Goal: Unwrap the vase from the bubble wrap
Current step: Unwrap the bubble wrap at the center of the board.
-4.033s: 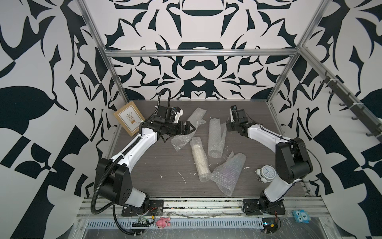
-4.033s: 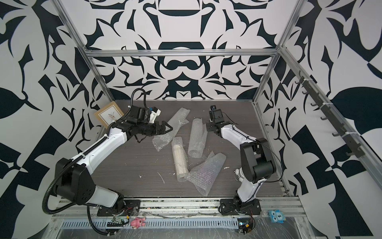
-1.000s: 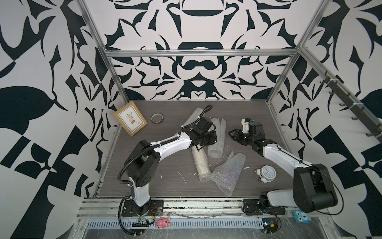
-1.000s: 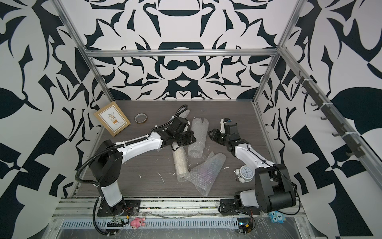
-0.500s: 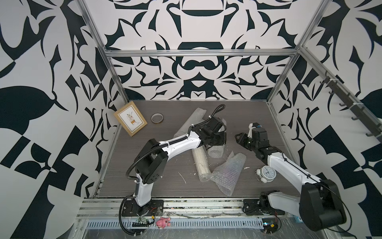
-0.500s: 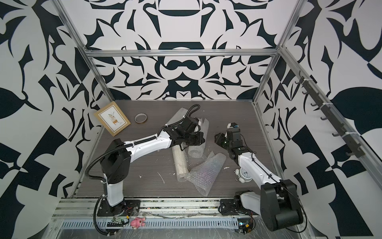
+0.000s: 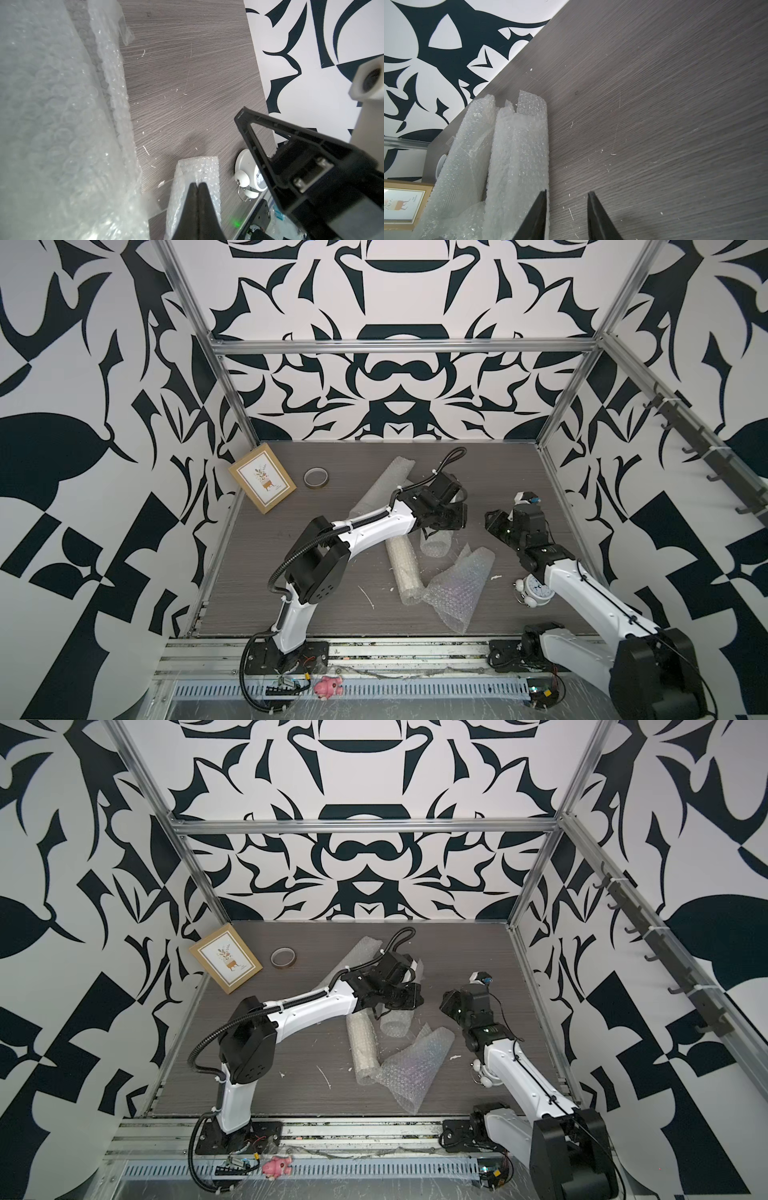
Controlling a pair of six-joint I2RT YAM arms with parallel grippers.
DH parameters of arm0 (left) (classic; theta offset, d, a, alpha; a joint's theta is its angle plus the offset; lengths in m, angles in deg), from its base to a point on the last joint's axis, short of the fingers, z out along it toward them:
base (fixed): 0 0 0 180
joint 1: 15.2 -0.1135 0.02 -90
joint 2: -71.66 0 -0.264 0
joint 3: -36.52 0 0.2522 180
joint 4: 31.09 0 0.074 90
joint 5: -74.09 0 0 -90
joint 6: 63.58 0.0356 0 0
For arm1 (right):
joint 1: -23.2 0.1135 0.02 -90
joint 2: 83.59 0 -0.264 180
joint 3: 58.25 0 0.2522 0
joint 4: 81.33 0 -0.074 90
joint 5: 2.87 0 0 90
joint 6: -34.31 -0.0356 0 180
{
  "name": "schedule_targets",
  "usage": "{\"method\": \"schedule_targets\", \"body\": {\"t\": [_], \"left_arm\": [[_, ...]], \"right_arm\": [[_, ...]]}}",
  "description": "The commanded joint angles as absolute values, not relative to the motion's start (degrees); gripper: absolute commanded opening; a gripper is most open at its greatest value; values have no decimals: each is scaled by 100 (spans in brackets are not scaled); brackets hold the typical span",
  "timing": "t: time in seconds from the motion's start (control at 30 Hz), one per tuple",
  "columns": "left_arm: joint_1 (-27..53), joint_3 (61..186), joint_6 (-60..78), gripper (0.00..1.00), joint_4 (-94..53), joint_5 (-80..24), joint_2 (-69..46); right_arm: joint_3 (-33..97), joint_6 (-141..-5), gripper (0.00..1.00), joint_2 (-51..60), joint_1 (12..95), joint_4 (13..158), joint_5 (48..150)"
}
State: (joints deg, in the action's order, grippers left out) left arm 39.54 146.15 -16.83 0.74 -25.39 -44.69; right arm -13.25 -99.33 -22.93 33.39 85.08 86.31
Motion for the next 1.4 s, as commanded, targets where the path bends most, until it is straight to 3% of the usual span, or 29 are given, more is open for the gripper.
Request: {"method": "schedule_targets", "body": {"t": [0.0, 0.5, 0.53, 0.63, 0.73, 0.9, 1.13, 1.37], "left_arm": [[3991, 14904, -1612, 0, 230, -2631, -4647], [4026, 15356, -1507, 0, 490, -2723, -4976], [4013, 15410, -1426, 3, 569, -2697, -4958], [3901, 15596, -1148, 42, 819, -2693, -4878], [3719, 15658, -929, 62, 1008, -2705, -4676], [3256, 15507, -649, 78, 1307, -2803, -4188], [2504, 14575, -447, 93, 1264, -2874, -3165], [1895, 13956, -156, 98, 1450, -2961, -2472]], "right_arm": [[-1362, -10016, 35, -2481, 3323, 8547, 8398], [-1501, -10049, 33, -2829, 3328, 8492, 8077], [-1468, -10014, 35, -2823, 3322, 8491, 8118], [-1329, -9874, 43, -2783, 3322, 8431, 8224], [-1162, -9735, 50, -2770, 3323, 8324, 8256], [-880, -9550, 61, -2626, 3322, 8133, 8411], [-292, -9248, 64, -1947, 3322, 7967, 9105], [604, -8712, 64, -542, 3327, 7358, 9640]]}}
